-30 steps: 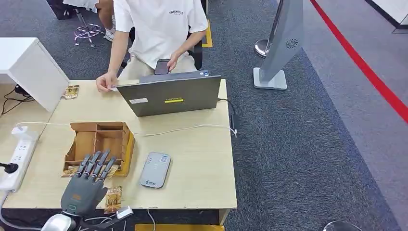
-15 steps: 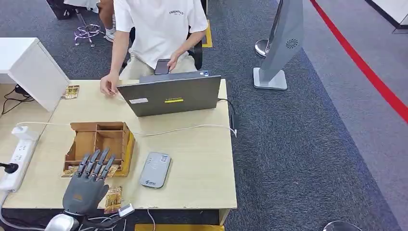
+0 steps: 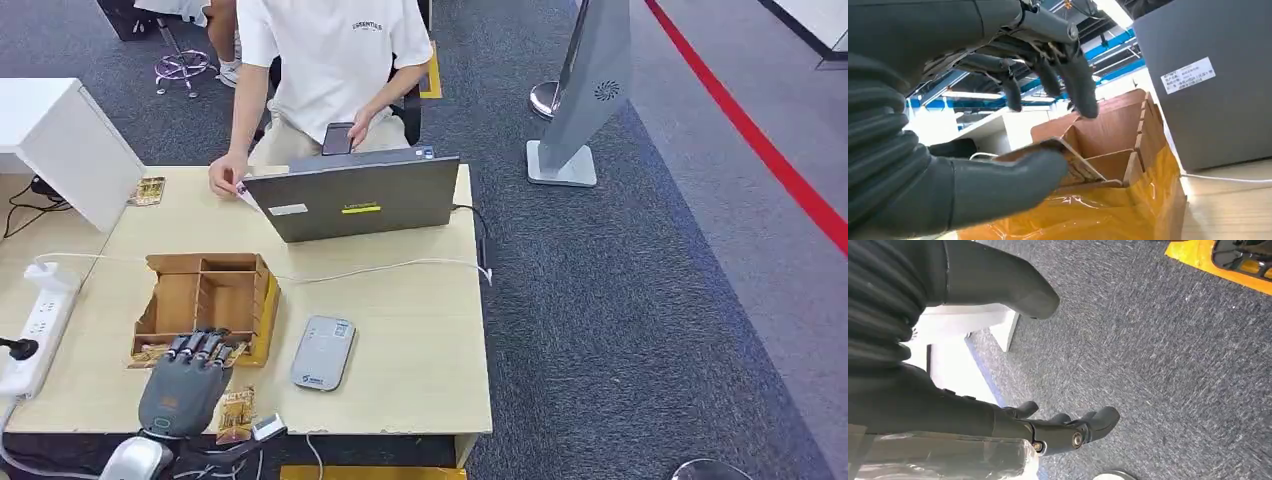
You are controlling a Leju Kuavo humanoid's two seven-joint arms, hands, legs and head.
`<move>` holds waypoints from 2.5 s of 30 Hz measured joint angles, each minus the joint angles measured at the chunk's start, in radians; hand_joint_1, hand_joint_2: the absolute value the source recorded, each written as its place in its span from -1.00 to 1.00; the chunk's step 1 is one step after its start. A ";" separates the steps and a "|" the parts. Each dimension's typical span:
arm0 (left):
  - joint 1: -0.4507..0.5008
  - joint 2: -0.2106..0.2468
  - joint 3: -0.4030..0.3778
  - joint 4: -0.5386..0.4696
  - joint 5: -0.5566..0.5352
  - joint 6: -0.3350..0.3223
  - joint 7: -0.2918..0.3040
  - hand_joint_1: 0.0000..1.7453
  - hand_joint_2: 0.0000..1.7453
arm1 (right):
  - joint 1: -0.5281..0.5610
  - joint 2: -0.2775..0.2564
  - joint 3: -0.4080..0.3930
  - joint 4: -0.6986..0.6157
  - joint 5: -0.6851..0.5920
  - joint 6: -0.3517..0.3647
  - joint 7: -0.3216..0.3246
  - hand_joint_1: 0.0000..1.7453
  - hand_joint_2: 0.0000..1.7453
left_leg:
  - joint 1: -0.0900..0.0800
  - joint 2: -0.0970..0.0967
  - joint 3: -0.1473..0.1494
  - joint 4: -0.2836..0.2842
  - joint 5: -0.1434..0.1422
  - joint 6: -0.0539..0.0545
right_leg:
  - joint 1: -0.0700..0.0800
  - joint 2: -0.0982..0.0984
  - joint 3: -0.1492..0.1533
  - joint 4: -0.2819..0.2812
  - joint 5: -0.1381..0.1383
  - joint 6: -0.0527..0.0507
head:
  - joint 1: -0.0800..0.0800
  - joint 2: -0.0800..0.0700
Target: Pass the card to the sensor for recognition and then transmit it.
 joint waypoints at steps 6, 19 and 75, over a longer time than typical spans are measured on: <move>-0.006 -0.005 0.002 0.009 0.009 -0.010 -0.002 1.00 1.00 | 0.000 0.002 0.013 0.000 0.003 0.003 0.000 -1.00 1.00 | 0.000 0.000 0.000 0.000 0.000 0.000 | 0.000 0.000 0.000 0.000 0.000 0.000 | 0.000 0.000; -0.018 -0.014 0.012 0.016 0.022 -0.032 -0.020 1.00 1.00 | 0.000 0.002 0.022 0.001 0.002 0.006 0.002 -1.00 1.00 | 0.000 0.000 0.000 0.000 0.000 0.000 | 0.000 0.000 0.000 0.000 0.000 0.000 | 0.000 0.000; -0.882 -0.093 0.001 0.493 -0.141 0.135 0.130 1.00 1.00 | 0.000 0.013 0.276 0.003 0.003 0.063 -0.008 -1.00 1.00 | 0.000 -0.004 -0.003 0.001 0.009 0.000 | 0.000 -0.004 -0.002 0.000 0.008 -0.002 | -0.001 0.000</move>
